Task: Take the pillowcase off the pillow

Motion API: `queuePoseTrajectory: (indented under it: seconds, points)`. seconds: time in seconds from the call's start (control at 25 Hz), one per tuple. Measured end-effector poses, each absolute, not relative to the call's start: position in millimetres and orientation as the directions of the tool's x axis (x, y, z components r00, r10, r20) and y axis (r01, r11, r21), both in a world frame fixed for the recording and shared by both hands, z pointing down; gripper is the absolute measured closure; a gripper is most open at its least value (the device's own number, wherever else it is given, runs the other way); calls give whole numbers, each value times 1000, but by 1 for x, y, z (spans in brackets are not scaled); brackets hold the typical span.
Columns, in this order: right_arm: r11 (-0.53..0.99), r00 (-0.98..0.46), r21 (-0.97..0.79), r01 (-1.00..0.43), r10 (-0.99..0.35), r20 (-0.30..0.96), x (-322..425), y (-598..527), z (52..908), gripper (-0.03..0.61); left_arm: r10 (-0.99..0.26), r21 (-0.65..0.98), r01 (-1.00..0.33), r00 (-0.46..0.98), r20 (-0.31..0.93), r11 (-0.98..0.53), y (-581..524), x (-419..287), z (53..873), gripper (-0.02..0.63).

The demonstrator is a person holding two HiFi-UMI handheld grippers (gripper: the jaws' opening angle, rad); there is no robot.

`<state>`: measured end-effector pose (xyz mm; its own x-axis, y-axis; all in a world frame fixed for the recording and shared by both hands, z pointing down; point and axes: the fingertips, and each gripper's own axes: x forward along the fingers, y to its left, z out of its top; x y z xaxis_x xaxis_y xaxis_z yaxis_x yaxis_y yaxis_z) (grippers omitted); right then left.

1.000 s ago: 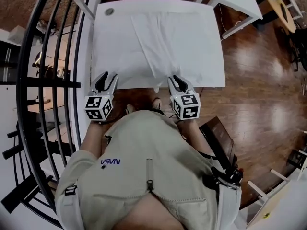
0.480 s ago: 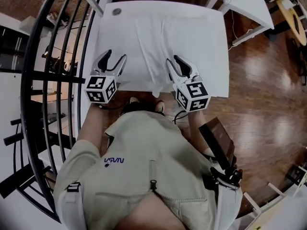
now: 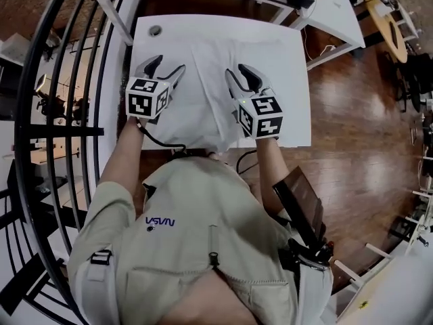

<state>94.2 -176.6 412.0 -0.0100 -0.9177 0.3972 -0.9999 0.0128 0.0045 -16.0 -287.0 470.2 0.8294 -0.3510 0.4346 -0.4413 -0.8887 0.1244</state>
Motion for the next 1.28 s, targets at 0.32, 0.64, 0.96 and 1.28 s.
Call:
queuePoseTrajectory:
  seconds: [0.32, 0.64, 0.96, 1.28]
  points:
    - [20, 28, 91, -996, -864, 502, 103, -226, 427, 440, -214, 64, -329, 738, 640, -942, -282, 17, 533, 480]
    - [89, 58, 145, -985, -625, 778, 123, -258, 508, 426, -215, 77, -315, 787, 578, -946, -235, -2, 515, 597]
    - [38, 224, 335, -941, -670, 708, 176, -262, 478, 568, -361, 159, -450, 845, 395, -879, -244, -39, 470, 598]
    - [-255, 410, 322, -912, -603, 684, 281, -193, 485, 569, -429, 271, -512, 848, 311, -815, -269, -63, 456, 600]
